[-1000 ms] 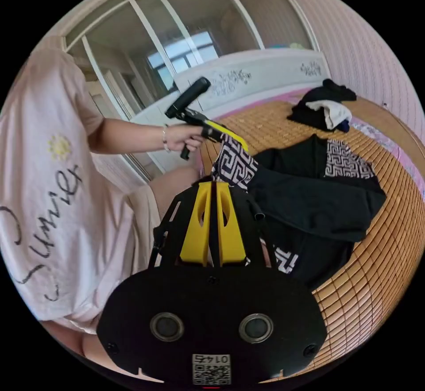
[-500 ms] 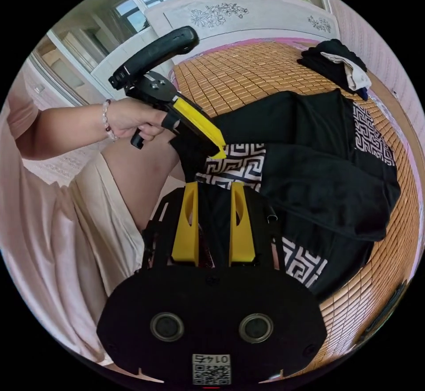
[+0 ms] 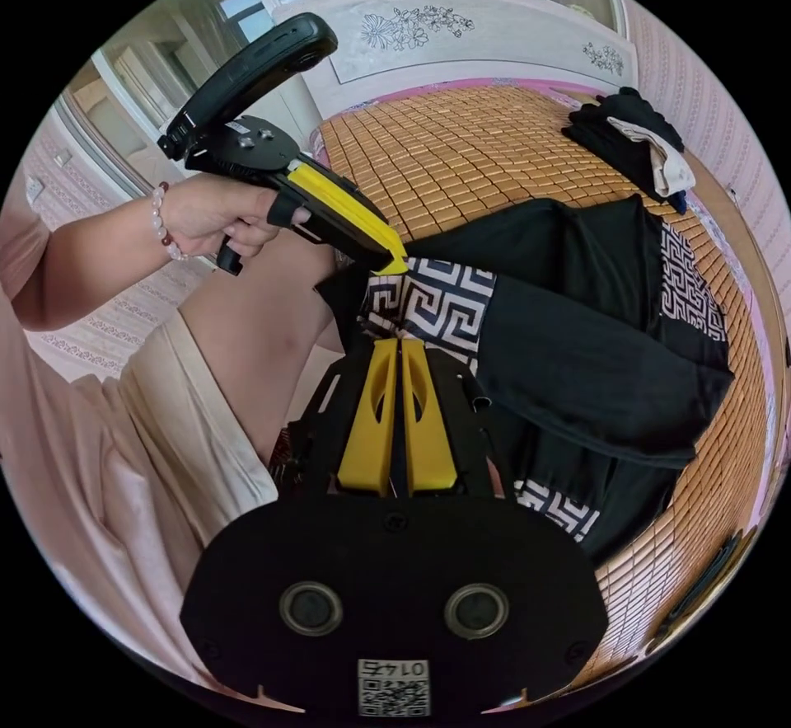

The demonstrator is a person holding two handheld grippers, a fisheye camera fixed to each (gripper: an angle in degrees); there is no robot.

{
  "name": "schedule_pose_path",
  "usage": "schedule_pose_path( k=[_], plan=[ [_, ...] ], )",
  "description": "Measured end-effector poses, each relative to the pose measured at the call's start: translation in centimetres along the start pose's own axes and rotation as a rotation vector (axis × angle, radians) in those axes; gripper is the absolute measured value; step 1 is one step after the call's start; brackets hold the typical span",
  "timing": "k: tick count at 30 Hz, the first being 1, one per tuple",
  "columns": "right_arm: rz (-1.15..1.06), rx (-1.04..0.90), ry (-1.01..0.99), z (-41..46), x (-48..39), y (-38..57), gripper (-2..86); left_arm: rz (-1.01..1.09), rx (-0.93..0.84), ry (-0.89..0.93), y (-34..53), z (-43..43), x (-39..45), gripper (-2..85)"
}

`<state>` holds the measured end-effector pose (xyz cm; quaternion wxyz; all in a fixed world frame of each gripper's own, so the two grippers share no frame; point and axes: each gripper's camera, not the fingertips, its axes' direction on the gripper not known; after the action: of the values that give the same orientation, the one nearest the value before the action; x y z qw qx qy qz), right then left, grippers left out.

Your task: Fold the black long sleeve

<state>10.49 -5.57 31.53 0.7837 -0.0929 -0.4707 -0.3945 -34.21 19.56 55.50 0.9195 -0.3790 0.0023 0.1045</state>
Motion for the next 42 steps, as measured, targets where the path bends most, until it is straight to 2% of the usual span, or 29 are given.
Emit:
schedule_pose_path(
  k=[3, 7, 10, 15, 20, 21, 25, 27, 29, 35, 38, 42],
  plan=[
    [0.026, -0.039, -0.016, 0.2, 1.1, 0.5, 0.6, -0.012, -0.060, -0.018, 0.1, 0.5, -0.9, 3.5],
    [0.078, 0.005, -0.041, -2.4, 3.8, 2.6, 1.9, -0.010, -0.015, -0.065, 0.5, -2.0, -2.1, 5.0],
    [0.180, 0.076, 0.005, -5.7, 9.2, 4.5, 6.8, -0.023, 0.042, -0.095, -0.3, -4.4, -4.6, 5.1],
    [0.414, 0.192, 0.321, -11.4, 23.6, 6.4, 10.6, 0.046, 0.291, -0.103, -7.0, -8.5, -8.1, 4.8],
    [0.718, 0.280, 0.204, -12.7, 37.2, 7.6, 13.9, -0.076, 0.346, 0.118, -16.8, -7.8, -12.3, 5.1],
    [0.783, 0.280, 0.181, -12.4, 39.8, 7.9, 13.9, -0.099, 0.329, 0.106, -19.0, -7.1, -12.8, 5.6],
    [0.822, 0.277, 0.155, -11.6, 44.5, 7.7, 10.3, -0.130, 0.328, 0.053, -23.6, -5.7, -13.1, 7.8],
    [0.829, 0.193, 0.029, -10.2, 47.5, 7.3, 6.6, -0.128, 0.289, 0.061, -26.0, -4.6, -13.1, 10.4],
    [0.831, 0.160, 0.026, -10.2, 48.9, 7.6, 3.7, -0.128, 0.239, 0.065, -27.4, -3.7, -13.2, 10.0],
    [0.866, 0.269, -0.063, -12.9, 52.3, 9.9, 1.1, -0.054, 0.187, 0.034, -29.4, -3.4, -13.2, 0.7],
    [0.840, 0.289, -0.032, -14.5, 52.5, 9.6, 0.9, -0.004, 0.243, -0.042, -29.8, -5.1, -11.8, -0.2],
    [0.801, 0.427, -0.008, -19.3, 51.9, 9.8, 0.8, 0.047, 0.390, 0.018, -29.0, -9.6, -10.4, -0.4]
  ],
)
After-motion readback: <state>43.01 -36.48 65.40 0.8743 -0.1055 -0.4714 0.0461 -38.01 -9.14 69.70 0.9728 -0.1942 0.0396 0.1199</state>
